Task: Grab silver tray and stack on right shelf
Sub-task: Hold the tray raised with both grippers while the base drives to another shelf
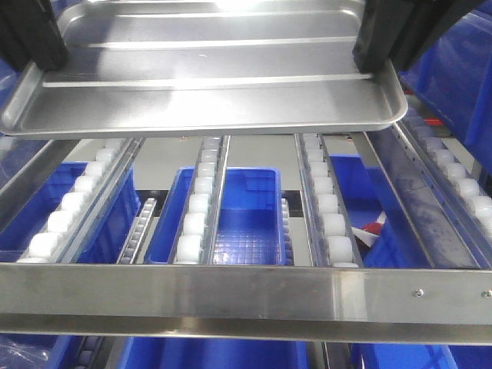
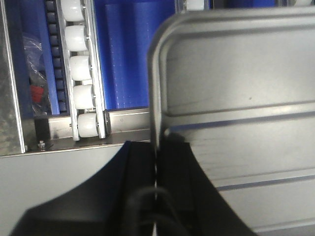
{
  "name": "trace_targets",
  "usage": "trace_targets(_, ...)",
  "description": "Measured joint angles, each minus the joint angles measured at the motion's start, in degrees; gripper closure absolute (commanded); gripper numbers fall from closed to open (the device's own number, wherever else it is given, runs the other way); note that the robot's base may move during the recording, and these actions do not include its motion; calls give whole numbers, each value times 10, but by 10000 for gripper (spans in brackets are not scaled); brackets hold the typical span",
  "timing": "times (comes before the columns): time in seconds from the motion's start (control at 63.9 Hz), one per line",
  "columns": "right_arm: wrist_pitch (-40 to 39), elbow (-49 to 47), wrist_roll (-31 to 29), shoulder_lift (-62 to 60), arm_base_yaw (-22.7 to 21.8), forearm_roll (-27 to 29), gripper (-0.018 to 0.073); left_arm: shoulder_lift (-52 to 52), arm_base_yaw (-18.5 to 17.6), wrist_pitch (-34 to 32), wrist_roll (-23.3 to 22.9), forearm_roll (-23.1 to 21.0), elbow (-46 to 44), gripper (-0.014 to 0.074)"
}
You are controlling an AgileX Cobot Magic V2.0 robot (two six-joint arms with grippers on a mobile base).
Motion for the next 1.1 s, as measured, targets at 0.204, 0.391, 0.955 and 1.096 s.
trace_targets(0.204,0,0,0,0,0,0,502,0,0,3,0,1,0,689)
trace_targets(0.391,-1,0,0,0,0,0,502,0,0,3,0,1,0,689)
trace_targets(0.955,-1,0,0,0,0,0,502,1,0,1,0,1,0,689)
trace_targets(1.096,-1,0,0,0,0,0,502,1,0,1,0,1,0,689)
